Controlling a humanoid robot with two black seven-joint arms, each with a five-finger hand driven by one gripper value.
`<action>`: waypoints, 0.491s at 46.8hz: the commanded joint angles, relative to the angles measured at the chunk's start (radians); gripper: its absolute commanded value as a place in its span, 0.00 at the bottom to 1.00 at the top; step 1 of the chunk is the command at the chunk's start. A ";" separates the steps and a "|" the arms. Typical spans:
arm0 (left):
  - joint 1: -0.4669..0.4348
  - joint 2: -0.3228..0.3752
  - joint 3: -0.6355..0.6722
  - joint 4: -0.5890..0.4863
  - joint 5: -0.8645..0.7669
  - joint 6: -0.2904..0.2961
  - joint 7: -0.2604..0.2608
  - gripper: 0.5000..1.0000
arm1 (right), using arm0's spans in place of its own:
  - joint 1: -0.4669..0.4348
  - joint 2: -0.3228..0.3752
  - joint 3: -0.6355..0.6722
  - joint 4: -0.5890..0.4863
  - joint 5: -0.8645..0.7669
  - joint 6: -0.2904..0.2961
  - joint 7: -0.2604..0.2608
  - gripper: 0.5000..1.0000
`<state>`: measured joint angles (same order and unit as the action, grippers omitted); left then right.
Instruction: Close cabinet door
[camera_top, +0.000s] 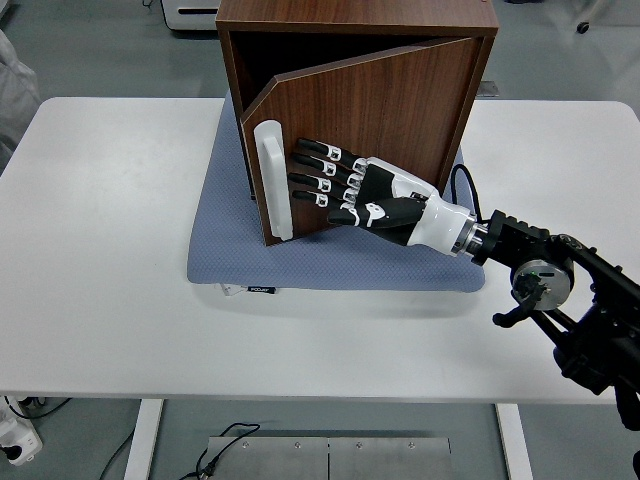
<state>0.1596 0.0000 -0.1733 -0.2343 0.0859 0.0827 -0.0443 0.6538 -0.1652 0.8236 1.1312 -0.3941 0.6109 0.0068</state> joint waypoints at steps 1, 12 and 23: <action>0.000 0.000 0.000 0.000 0.000 -0.001 0.000 1.00 | 0.009 0.018 0.000 -0.021 0.000 0.000 -0.004 1.00; 0.000 0.000 0.000 0.001 0.000 0.000 0.000 1.00 | 0.032 0.070 0.000 -0.085 0.000 0.000 -0.019 1.00; 0.000 0.000 0.000 0.000 0.000 -0.001 0.000 1.00 | 0.050 0.099 0.000 -0.126 0.000 0.000 -0.030 1.00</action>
<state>0.1595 0.0000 -0.1733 -0.2342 0.0859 0.0822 -0.0445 0.6965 -0.0707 0.8238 1.0148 -0.3941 0.6108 -0.0206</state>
